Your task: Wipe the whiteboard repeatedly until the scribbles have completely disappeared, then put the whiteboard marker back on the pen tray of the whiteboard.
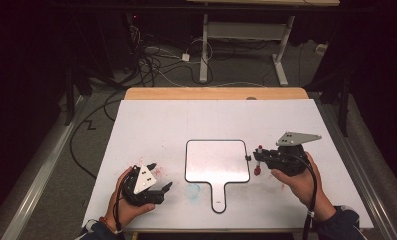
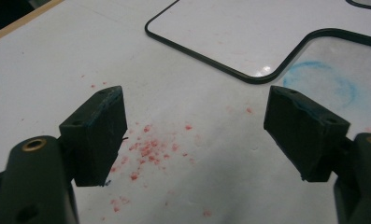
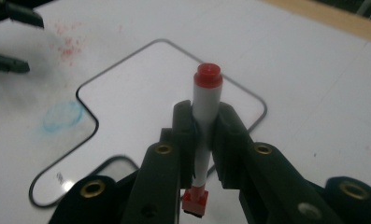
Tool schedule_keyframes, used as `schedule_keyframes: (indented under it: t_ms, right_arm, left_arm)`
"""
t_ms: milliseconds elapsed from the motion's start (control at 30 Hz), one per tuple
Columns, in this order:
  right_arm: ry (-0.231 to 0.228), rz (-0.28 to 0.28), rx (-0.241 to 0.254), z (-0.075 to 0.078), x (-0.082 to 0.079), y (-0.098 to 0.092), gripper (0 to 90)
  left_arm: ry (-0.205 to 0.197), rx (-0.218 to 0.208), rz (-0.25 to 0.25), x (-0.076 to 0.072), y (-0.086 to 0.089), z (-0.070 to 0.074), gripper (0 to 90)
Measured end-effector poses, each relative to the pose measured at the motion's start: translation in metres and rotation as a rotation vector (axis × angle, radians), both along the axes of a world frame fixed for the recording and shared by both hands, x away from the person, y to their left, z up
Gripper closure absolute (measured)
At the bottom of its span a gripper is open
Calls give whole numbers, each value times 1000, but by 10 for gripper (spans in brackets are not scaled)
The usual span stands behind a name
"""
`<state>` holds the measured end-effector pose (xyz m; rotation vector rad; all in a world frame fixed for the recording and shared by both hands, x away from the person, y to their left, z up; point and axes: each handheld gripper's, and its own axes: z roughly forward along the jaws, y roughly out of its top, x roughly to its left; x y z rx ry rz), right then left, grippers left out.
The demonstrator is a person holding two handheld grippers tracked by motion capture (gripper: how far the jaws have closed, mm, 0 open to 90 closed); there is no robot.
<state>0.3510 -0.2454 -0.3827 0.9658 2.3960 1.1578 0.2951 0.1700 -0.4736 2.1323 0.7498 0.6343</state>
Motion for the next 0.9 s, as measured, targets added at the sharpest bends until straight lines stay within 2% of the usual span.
schedule_keyframes:
  t_ms: [67, 167, 300, 467, 500, 533, 567, 633, 733, 767, 833, 867, 900]
  right_arm:
    - [64, 27, -6, -3, 1, 0, 809]
    - [132, 36, -4, -13, 8, 0, 807]
    - [171, 20, 4, -26, 23, 2, 807]
    - [211, 0, 63, -38, 39, 4, 799]
    - [207, -8, 65, -41, 42, 5, 796]
    - [210, -19, 72, -44, 44, 6, 792]
    - [218, -31, 84, -47, 46, 8, 792]
    - [230, -50, 100, -54, 50, 11, 789]
    - [206, -78, 90, -61, 51, 15, 779]
    - [197, -85, 89, -63, 51, 16, 774]
    - [174, -102, 72, -66, 50, 19, 767]
    - [159, -103, 62, -68, 50, 21, 764]
    - [142, -111, 44, -69, 49, 22, 768]
  left_arm:
    - [-11, 9, -5, 0, -1, 0, 202]
    - [-8, 10, -8, 1, -1, 0, 202]
    - [0, 19, -11, 1, -1, -2, 202]
    - [6, 24, -15, 1, -2, -3, 203]
    - [19, 20, -13, 1, -2, -3, 202]
    - [11, 28, -18, 3, -3, -3, 202]
    - [25, 25, -20, 3, -4, -3, 202]
    - [15, 41, -30, 4, -6, -4, 202]
    - [30, 44, -36, 3, -7, -5, 202]
    - [22, 50, -37, 3, -7, -5, 202]
    - [31, 45, -36, 3, -7, -5, 202]
    - [21, 50, -38, 3, -7, -5, 202]
    - [32, 46, -36, 3, -8, -6, 202]
